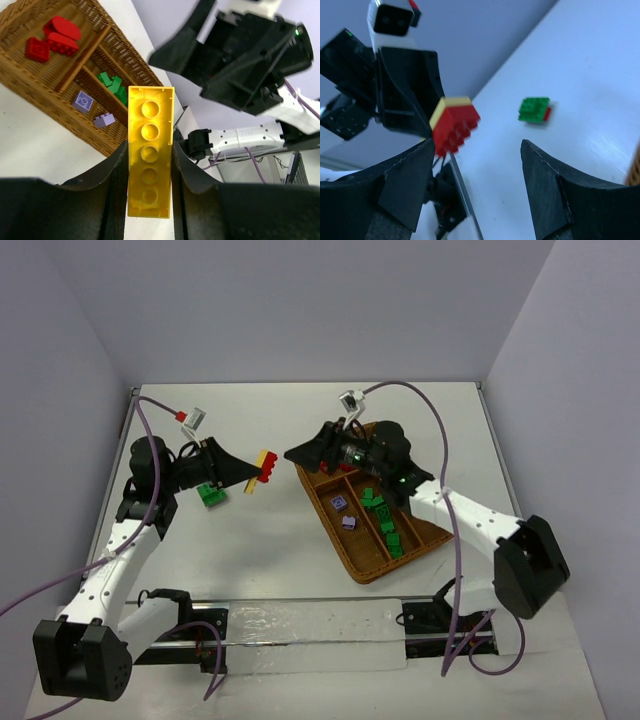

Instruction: Sort the legos into containers by color

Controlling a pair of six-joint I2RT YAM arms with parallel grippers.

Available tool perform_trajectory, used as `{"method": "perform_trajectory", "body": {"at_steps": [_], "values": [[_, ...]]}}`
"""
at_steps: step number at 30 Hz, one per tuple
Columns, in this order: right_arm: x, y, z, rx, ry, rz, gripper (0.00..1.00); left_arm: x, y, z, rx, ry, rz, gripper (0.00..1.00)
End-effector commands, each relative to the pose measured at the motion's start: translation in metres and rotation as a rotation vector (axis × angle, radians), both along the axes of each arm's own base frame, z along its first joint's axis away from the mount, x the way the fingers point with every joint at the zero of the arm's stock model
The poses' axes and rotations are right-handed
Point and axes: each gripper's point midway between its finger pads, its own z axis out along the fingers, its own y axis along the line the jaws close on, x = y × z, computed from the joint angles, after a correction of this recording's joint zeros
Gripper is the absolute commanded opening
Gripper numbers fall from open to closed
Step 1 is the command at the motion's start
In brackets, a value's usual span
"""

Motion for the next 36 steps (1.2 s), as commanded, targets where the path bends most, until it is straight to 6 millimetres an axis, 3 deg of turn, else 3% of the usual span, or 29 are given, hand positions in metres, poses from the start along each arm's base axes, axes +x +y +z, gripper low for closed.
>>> {"method": "perform_trajectory", "body": {"at_steps": [1,12,27,32,36], "values": [[-0.012,0.019,0.051,0.161,-0.082,0.143,0.77,-0.011,-0.005,0.027,-0.028,-0.112,-0.064,0.0],[-0.019,0.035,0.041,0.261,-0.037,0.27,0.74,-0.011,-0.005,0.029,-0.021,-0.113,-0.057,0.0],[-0.039,0.038,0.034,0.344,-0.018,0.386,0.61,-0.011,-0.005,0.035,-0.023,-0.125,-0.057,0.0],[-0.04,0.044,0.028,0.33,0.002,0.406,0.61,-0.011,-0.004,0.038,-0.027,-0.13,-0.052,0.0],[-0.038,0.049,0.019,0.311,0.024,0.405,0.69,-0.011,-0.004,0.042,-0.027,-0.137,-0.048,0.0]]}}
